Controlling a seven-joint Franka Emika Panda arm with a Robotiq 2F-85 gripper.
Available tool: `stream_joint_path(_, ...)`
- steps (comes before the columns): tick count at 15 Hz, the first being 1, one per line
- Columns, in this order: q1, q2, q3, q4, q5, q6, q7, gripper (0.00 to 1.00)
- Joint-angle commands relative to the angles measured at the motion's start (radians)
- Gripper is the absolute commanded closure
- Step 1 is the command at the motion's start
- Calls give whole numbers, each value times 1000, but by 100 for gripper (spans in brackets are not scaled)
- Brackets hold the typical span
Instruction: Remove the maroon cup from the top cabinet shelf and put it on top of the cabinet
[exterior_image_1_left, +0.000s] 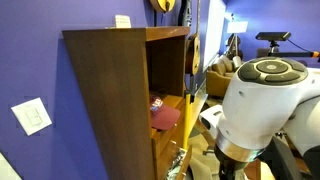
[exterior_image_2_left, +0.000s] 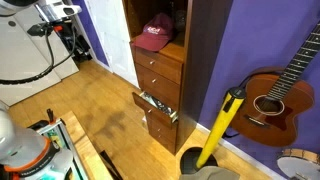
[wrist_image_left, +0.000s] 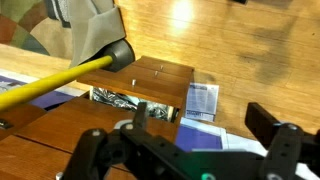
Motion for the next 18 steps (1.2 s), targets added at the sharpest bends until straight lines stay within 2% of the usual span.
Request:
stream_joint_path(1,25,7,-21,2,-14,-2,13,0)
stream_joint_path(8,16,5,-25,-10,-21,17,19,0)
stream_joint_path(11,-20,18,-87,-31,3,27,38,0)
stream_joint_path(16,-121,42,-182,-73,-23,45,85,0)
stream_joint_path(18,-155,47,-220,-103,-14,83,90,0)
